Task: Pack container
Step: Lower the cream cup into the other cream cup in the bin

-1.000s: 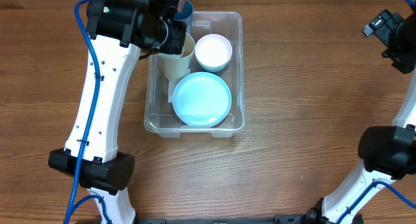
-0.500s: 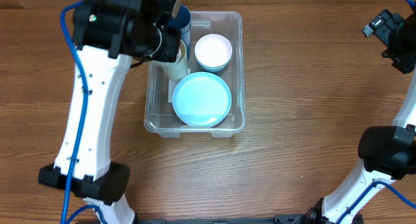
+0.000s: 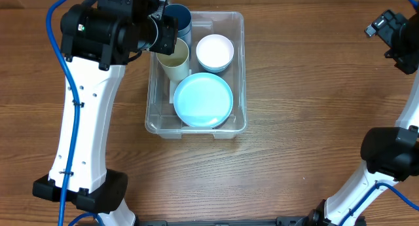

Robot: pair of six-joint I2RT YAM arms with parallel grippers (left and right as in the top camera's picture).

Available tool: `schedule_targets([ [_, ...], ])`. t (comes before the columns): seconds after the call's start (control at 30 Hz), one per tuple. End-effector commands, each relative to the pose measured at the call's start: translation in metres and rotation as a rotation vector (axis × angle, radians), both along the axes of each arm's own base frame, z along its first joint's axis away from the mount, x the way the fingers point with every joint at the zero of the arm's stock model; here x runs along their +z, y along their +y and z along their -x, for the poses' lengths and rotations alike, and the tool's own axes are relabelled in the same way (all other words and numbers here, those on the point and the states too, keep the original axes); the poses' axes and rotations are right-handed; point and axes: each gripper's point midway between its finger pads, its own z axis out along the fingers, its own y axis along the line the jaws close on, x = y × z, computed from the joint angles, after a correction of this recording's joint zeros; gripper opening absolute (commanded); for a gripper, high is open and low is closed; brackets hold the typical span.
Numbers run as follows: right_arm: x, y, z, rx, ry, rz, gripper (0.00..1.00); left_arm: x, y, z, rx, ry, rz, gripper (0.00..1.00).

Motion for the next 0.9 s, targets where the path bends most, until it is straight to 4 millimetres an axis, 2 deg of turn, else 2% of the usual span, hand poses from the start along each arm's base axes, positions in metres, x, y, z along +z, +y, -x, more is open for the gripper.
schedule_targets([
  [0.0, 0.011, 0.0, 0.0, 0.001, -0.03, 0.02, 1.0, -0.024, -0.005, -0.016, -0.017, 0.043, -0.035, 0.04],
  [0.3, 0.011, 0.0, 0.0, 0.001, -0.03, 0.02, 1.0, -0.063, -0.017, -0.031, -0.038, 0.138, -0.039, 0.04],
  [0.43, 0.011, 0.0, 0.0, 0.001, -0.03, 0.02, 1.0, -0.064, -0.017, -0.031, -0.039, 0.142, -0.039, 0.06],
  [0.5, 0.011, 0.0, 0.0, 0.002, -0.03, 0.02, 1.0, -0.065, -0.018, -0.029, -0.042, 0.148, -0.035, 0.04],
  [0.6, 0.011, 0.0, 0.0, 0.002, -0.03, 0.02, 1.0, -0.065, -0.025, -0.024, -0.069, 0.169, 0.0, 0.04],
  [0.87, 0.011, 0.0, 0.0, 0.001, -0.03, 0.02, 1.0, -0.069, -0.023, -0.016, -0.073, 0.206, -0.01, 0.04],
])
